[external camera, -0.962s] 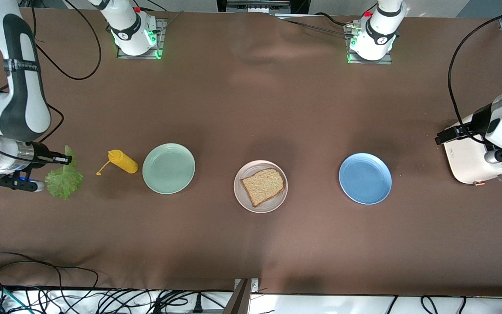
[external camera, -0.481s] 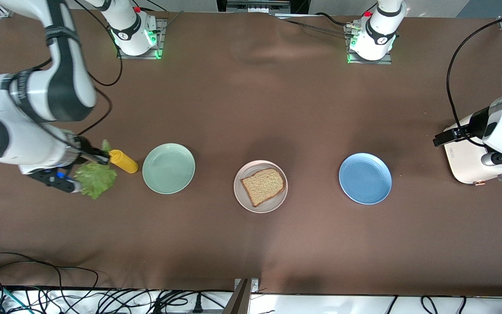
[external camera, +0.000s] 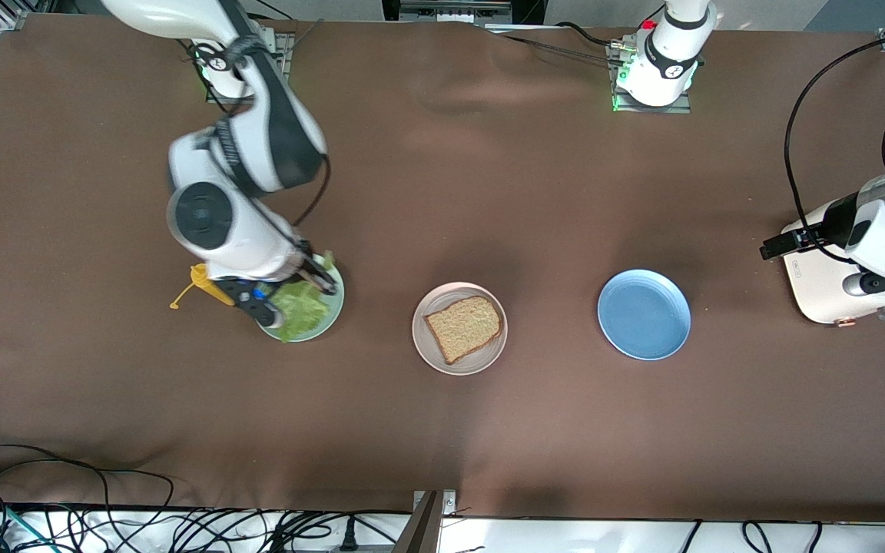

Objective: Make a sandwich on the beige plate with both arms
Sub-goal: 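Carry the lettuce over the bread on the beige plate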

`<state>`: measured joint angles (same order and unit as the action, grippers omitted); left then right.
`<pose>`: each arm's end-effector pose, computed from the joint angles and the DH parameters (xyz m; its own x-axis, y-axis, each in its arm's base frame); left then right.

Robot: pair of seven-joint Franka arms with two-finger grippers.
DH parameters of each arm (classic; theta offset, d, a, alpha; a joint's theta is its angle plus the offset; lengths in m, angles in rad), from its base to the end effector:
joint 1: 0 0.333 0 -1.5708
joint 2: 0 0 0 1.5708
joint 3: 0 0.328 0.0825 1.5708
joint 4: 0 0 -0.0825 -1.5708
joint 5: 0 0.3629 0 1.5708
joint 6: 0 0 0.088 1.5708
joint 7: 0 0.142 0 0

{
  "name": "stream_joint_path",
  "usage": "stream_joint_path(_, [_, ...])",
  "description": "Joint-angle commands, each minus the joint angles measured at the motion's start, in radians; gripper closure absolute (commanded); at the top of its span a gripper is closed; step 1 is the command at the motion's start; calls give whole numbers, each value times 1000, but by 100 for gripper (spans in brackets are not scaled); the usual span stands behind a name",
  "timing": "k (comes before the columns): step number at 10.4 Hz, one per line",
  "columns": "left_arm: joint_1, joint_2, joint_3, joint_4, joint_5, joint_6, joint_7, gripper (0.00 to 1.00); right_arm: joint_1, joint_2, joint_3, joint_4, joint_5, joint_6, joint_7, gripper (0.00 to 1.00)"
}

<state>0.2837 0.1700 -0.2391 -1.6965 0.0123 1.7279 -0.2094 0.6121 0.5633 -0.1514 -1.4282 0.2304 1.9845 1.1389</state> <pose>0.5739 0.0344 0.4653 0.9594 0.2469 -0.1362 0.2492 -0.9684 0.0000 0.6068 0.3453 0.3548 0.7299 -0.6730 -0.1196 -0.6815 -0.7301 -0.0506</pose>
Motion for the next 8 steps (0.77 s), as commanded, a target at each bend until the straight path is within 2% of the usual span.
stream_joint_path(1, [-8, 11, -9, 29, 34, -11, 13, 0, 93, 96, -7, 26, 47, 249, 244, 100])
stream_joint_path(2, [-9, 11, -9, 29, 34, -10, 13, 0, 112, 142, 16, 37, 67, 354, 342, 100])
stream_joint_path(3, [-9, 12, -9, 27, 32, -10, 13, 0, 110, 195, 68, 78, 105, 417, 433, 100])
stream_joint_path(5, [-3, 13, -8, 29, 34, -10, 15, 0, 113, 285, 125, 158, 122, 488, 579, 100])
stream_joint_path(6, [-3, 13, -8, 29, 34, -8, 15, 0, 113, 324, 147, 167, 122, 529, 597, 100])
stream_joint_path(8, [-8, 13, -8, 29, 32, -5, 15, 0, 127, 371, 148, 167, 121, 618, 598, 100])
